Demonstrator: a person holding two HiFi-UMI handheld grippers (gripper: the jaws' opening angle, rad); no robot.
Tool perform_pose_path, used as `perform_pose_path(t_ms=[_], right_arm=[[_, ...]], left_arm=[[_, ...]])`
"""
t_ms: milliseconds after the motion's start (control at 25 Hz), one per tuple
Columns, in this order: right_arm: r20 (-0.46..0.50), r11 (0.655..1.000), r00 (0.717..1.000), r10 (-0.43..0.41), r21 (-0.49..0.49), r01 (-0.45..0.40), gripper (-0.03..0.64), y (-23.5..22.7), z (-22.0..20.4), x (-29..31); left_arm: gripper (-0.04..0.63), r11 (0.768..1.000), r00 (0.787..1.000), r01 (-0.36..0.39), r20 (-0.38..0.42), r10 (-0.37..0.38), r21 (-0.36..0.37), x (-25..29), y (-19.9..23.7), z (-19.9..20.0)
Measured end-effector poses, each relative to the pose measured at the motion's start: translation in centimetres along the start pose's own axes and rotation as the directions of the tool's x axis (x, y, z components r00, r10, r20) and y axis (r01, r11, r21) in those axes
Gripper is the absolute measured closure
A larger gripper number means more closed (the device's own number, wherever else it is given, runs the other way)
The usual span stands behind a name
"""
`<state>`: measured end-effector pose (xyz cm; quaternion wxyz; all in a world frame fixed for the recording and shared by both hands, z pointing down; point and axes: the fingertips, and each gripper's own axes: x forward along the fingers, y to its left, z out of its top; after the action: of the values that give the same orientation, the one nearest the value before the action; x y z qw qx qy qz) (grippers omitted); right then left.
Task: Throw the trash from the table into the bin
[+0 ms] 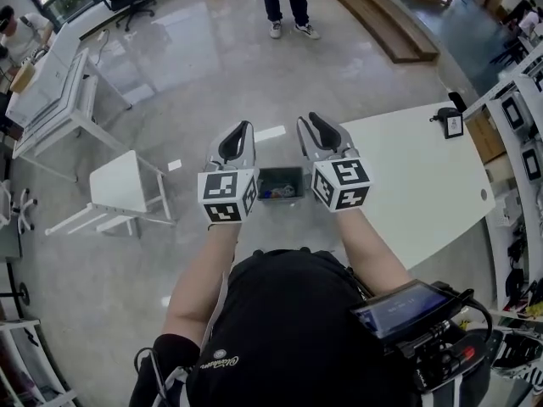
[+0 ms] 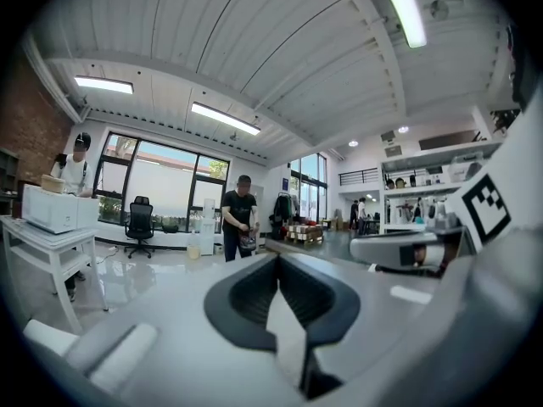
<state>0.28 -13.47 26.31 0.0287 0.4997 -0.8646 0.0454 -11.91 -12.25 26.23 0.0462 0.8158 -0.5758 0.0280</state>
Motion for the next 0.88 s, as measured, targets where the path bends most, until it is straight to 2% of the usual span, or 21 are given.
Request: perform_pose_path(t_ms=[880], right_arm=[[-0.08,0.999,0.996,0.042,0.002,-0.042,0.526,1.9,-2.2,0.3]], left_arm=[[0.587,1.0,1.0,-0.004,-0.009,0.004,-0.018,-0.1,-0.9,-0.8]])
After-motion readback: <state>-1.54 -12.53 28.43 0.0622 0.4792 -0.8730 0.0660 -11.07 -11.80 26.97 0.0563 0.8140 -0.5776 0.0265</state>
